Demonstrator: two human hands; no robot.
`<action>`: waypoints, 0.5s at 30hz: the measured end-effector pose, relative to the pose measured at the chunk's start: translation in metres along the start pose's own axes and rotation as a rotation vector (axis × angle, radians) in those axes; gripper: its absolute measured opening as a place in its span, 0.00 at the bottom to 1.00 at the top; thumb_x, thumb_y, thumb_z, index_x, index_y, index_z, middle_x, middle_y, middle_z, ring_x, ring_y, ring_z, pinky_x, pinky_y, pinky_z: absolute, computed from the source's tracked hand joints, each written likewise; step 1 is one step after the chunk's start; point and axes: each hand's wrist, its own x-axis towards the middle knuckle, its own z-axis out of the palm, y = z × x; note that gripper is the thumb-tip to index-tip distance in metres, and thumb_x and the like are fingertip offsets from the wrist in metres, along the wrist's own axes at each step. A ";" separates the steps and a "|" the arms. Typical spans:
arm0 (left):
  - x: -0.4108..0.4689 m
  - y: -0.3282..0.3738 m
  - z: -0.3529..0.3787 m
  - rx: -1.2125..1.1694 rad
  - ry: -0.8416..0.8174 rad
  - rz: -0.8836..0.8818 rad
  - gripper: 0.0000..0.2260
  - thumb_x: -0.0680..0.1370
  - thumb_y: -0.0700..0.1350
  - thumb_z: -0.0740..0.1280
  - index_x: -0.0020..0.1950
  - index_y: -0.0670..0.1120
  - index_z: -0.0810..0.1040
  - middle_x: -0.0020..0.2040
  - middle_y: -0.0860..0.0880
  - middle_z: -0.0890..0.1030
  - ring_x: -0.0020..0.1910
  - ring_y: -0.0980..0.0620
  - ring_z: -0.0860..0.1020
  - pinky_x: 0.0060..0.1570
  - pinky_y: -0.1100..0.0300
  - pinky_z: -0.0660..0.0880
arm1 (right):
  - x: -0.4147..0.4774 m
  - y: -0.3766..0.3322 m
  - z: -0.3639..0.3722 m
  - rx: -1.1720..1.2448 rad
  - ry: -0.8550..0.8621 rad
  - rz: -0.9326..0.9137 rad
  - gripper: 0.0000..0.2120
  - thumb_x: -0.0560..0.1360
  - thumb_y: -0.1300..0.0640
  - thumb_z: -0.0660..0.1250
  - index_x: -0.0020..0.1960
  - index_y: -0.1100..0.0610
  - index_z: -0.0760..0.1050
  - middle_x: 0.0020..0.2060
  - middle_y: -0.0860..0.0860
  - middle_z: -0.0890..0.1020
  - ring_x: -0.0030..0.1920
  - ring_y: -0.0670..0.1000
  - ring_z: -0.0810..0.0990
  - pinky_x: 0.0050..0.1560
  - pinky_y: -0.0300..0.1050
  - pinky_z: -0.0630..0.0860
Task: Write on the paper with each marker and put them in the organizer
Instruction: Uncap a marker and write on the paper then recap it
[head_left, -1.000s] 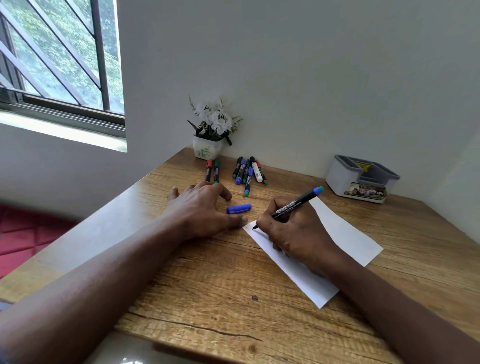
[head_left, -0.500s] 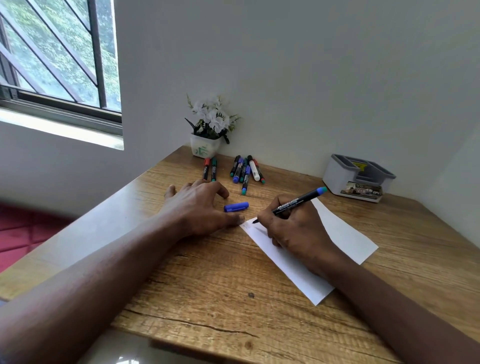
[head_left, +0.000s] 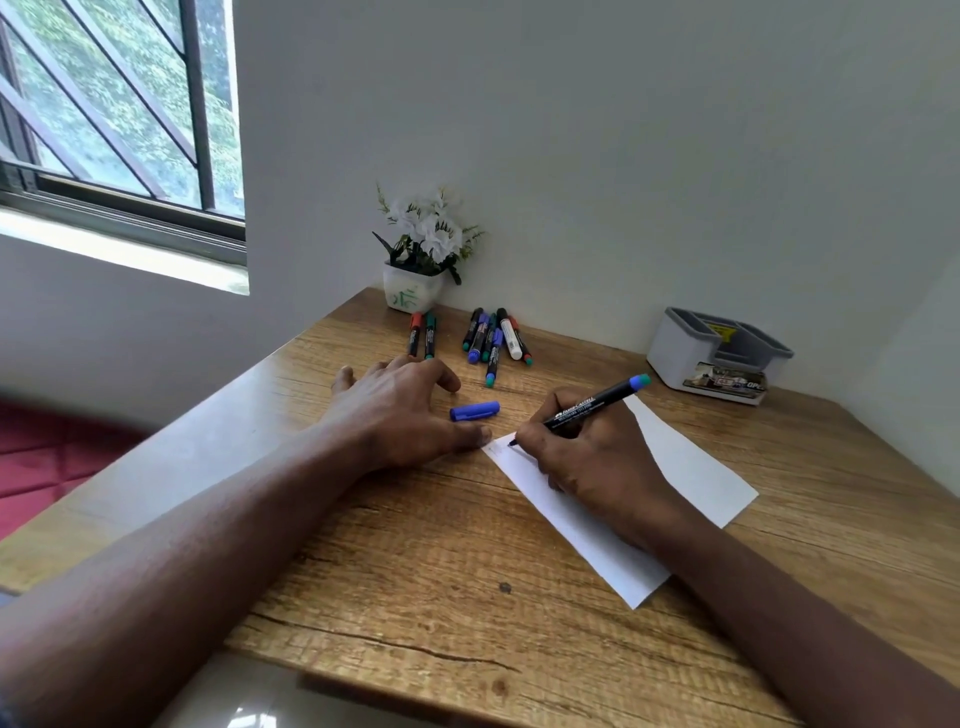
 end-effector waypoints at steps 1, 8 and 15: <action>0.001 0.000 0.000 0.000 -0.002 -0.001 0.32 0.70 0.72 0.67 0.71 0.60 0.70 0.77 0.50 0.67 0.77 0.48 0.63 0.77 0.35 0.49 | 0.000 0.001 -0.001 0.037 0.015 0.022 0.06 0.74 0.61 0.73 0.40 0.61 0.80 0.25 0.50 0.80 0.25 0.45 0.77 0.29 0.39 0.73; -0.001 -0.001 0.000 -0.006 0.013 0.007 0.32 0.70 0.72 0.67 0.70 0.60 0.71 0.76 0.50 0.68 0.77 0.47 0.64 0.76 0.35 0.50 | 0.001 -0.003 -0.001 0.023 -0.012 0.032 0.08 0.74 0.62 0.73 0.39 0.63 0.78 0.24 0.50 0.79 0.24 0.46 0.77 0.28 0.37 0.73; 0.000 -0.001 -0.001 -0.005 0.006 0.002 0.32 0.70 0.73 0.67 0.70 0.60 0.71 0.76 0.50 0.69 0.76 0.47 0.64 0.76 0.35 0.51 | 0.000 -0.002 0.000 0.044 0.024 0.081 0.07 0.75 0.62 0.73 0.39 0.61 0.78 0.25 0.51 0.80 0.24 0.46 0.77 0.24 0.34 0.70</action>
